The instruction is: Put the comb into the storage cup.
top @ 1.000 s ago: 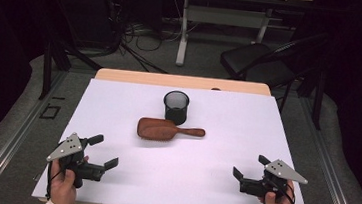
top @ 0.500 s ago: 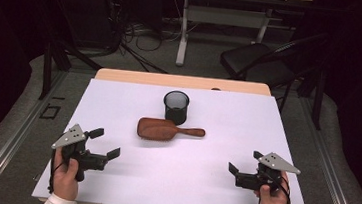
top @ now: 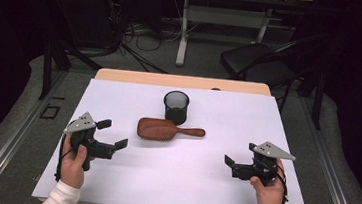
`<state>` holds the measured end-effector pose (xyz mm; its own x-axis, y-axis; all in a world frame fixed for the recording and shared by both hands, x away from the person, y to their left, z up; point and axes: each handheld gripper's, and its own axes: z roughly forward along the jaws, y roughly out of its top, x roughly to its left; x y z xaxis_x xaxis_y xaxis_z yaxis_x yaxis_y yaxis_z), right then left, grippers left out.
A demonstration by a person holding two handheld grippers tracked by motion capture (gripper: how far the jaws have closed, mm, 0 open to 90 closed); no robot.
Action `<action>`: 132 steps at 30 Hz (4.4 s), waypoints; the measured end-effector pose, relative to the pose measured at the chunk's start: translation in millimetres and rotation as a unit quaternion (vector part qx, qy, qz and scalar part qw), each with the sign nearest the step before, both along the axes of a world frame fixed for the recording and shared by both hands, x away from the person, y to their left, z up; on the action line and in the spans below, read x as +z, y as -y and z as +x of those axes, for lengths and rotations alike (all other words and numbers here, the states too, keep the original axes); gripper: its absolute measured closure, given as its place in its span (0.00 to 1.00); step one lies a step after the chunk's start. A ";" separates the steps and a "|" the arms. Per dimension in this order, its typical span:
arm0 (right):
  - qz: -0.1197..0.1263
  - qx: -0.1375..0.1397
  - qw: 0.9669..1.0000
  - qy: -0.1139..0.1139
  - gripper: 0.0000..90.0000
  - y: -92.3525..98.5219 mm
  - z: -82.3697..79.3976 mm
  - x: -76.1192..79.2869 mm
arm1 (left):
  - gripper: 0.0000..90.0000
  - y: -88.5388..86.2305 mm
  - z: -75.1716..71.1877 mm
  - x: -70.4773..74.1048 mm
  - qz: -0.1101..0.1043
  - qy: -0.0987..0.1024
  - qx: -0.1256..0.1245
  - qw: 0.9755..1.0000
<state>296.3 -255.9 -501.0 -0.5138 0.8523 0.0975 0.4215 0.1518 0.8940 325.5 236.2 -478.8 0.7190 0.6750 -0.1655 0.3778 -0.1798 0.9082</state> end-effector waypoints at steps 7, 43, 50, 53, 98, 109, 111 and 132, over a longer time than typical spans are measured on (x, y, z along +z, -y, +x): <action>-0.014 0.007 1.000 -0.005 0.00 -8.4 13.4 10.0 | 0.01 9.9 15.4 6.7 0.002 -0.007 0.001 1.000; -0.049 0.004 0.996 -0.080 0.00 -30.8 76.3 31.2 | 0.00 44.9 84.6 20.1 0.049 -0.077 -0.002 0.996; -0.062 0.003 0.994 -0.090 0.00 -34.5 90.6 34.1 | 0.00 45.3 95.1 17.4 0.043 -0.088 0.012 0.995; -0.069 0.000 0.993 -0.099 0.00 -36.8 95.7 32.6 | 0.00 43.2 98.5 17.5 0.030 -0.091 0.017 0.995; -0.258 0.149 0.953 -0.059 0.27 -89.0 129.8 37.0 | 0.01 40.1 95.0 18.4 0.021 -0.087 0.001 0.996; -0.328 0.192 0.925 -0.023 0.34 -101.4 124.6 33.6 | 0.01 37.3 94.2 18.3 0.017 -0.087 0.004 0.996; -0.329 0.204 0.922 -0.017 0.35 -103.6 124.4 32.5 | 0.01 37.4 94.3 18.2 0.016 -0.087 0.002 0.996; -0.350 0.257 0.901 0.013 0.44 -127.6 125.6 25.1 | 0.01 35.6 94.2 16.4 0.015 -0.089 0.002 0.996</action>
<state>421.9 -128.4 -475.8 -0.8526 0.3491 -0.3889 0.1150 0.8513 0.5120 419.8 200.6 -462.4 0.6769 0.6849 -0.2698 0.5340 -0.2046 0.8204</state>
